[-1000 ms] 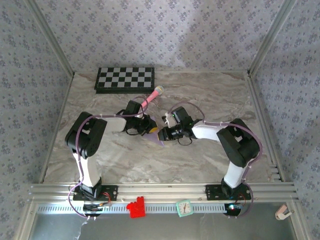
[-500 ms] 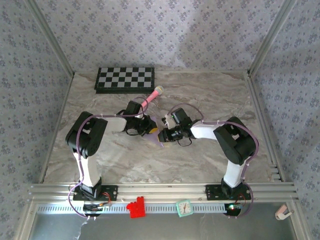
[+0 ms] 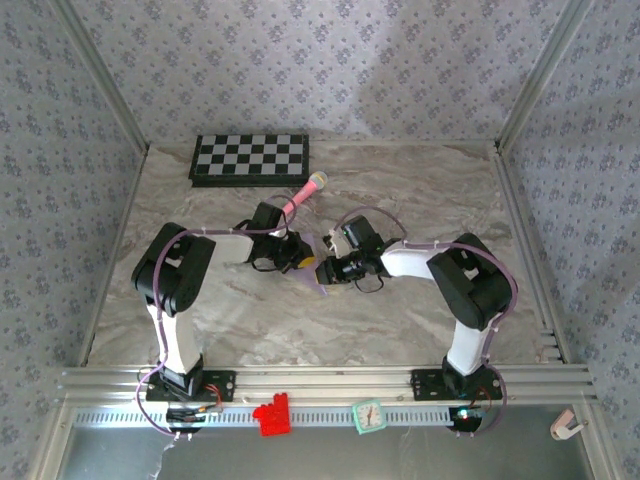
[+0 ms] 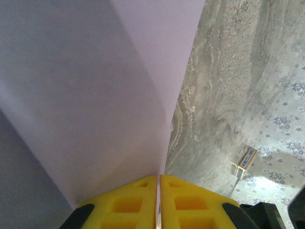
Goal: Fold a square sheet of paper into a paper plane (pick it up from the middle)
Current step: Fourth fold the wing at the center of the table.
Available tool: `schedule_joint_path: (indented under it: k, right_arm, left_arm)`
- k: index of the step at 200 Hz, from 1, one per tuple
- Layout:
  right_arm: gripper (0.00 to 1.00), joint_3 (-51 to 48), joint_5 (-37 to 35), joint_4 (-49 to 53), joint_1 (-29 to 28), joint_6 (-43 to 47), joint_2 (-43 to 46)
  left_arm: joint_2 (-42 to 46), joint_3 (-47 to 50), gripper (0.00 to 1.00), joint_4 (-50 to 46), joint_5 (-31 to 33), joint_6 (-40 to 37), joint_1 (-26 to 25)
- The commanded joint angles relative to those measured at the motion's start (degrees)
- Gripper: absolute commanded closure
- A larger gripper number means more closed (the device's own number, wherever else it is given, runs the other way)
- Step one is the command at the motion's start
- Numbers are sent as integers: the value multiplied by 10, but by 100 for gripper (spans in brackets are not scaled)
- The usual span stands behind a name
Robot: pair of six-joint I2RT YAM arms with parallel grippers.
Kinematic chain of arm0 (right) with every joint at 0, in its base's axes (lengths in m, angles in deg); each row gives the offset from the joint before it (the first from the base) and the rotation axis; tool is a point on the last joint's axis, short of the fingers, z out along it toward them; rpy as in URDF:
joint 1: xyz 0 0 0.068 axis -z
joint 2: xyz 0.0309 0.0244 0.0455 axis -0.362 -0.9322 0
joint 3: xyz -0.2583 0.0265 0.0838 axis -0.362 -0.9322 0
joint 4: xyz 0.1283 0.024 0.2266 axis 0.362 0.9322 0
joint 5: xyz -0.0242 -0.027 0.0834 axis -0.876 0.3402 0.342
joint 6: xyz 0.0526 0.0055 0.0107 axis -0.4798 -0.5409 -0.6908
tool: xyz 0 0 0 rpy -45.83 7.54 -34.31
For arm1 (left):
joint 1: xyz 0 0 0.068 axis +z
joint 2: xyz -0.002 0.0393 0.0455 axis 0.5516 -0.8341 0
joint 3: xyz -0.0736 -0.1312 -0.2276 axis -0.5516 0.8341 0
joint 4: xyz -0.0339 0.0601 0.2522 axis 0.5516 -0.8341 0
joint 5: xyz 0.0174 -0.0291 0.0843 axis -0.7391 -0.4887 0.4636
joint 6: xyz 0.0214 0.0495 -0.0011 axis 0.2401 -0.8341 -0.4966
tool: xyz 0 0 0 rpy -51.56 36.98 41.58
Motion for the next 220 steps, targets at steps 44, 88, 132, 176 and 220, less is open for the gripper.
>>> schedule_joint_path:
  k: [44,88,132,176,220]
  right_arm:
    - [71,-28,-70,33,-11,-20,74]
    - [71,-26,-81,37,-19,-36,55]
    - [74,-14,-70,40,-24,-39,33]
    - [73,-15,-80,45,-25,-41,32]
    - [76,-13,-76,42,-26,-41,30]
  left_arm:
    - [-2,-8,90,-12,0,-7,-4]
    - [0,-6,89,-11,-3,-7,-4]
    - [1,-5,90,-10,-2,-6,-4]
    - [2,-4,90,-11,-2,-7,-4]
    - [1,-5,89,-11,-2,-6,-4]
